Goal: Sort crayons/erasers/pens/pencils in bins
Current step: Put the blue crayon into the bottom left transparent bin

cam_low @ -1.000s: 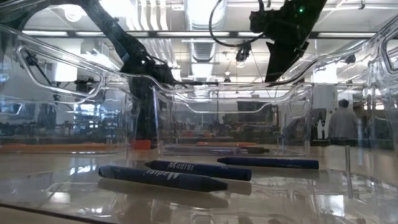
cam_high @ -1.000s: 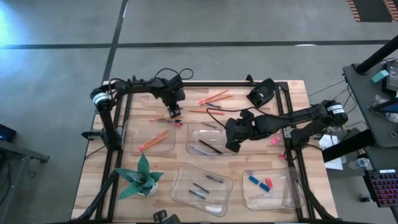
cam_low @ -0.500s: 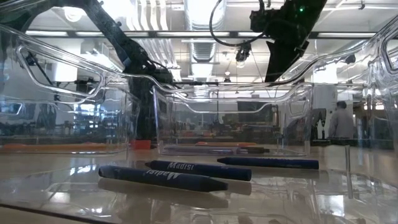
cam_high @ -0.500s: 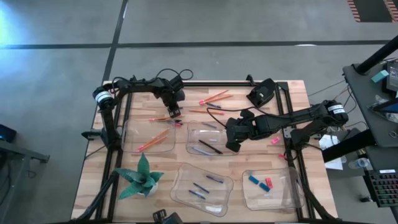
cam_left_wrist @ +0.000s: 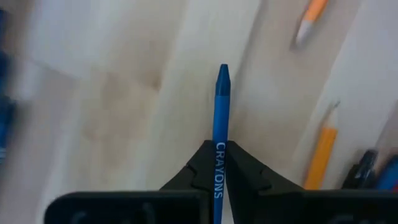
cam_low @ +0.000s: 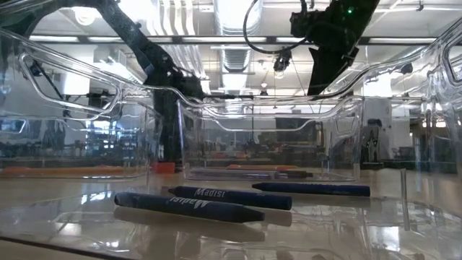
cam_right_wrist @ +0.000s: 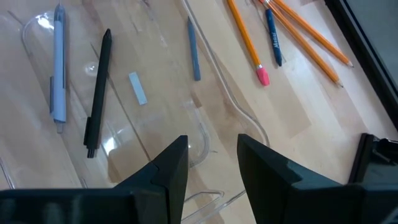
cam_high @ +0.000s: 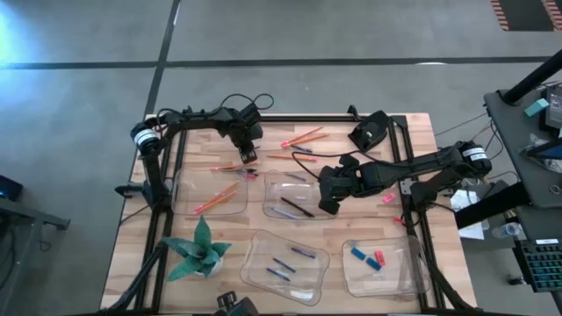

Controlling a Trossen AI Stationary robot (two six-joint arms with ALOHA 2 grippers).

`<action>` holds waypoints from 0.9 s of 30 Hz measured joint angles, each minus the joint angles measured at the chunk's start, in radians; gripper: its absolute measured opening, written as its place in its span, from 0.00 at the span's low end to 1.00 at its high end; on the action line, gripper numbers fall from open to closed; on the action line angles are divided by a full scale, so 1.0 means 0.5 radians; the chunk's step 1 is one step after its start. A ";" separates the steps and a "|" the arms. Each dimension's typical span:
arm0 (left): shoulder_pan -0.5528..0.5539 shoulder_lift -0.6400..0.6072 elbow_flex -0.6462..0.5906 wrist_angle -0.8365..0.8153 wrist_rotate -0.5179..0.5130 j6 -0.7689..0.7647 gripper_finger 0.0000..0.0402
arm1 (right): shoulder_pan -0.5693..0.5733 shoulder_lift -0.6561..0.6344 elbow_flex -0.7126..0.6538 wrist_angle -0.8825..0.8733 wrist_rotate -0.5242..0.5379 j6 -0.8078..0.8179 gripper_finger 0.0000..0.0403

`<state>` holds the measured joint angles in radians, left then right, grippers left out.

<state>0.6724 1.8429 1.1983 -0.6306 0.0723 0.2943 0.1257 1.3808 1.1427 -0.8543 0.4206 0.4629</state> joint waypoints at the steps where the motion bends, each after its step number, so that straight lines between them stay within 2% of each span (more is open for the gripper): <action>1: 0.002 -0.024 0.009 -0.001 0.000 0.000 0.01 | 0.000 0.000 0.000 0.000 0.000 0.002 0.32; 12: 0.005 -0.262 0.007 0.182 -0.007 0.000 0.00 | 0.001 0.000 0.000 0.001 0.002 0.002 0.32; 18: -0.031 -0.483 0.008 0.321 -0.005 -0.044 0.00 | 0.001 0.000 -0.001 0.000 0.031 -0.002 0.32; 23: -0.214 -0.659 -0.030 0.308 0.065 -0.159 0.00 | 0.001 -0.003 -0.001 -0.005 0.161 -0.007 0.32; 27: -0.493 -0.749 -0.095 0.297 0.097 -0.258 0.00 | 0.001 -0.021 -0.001 -0.007 0.173 -0.022 0.32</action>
<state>0.4257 1.4682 1.1506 -0.4819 0.1207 0.1655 0.1261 1.3705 1.1423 -0.8577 0.5072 0.4519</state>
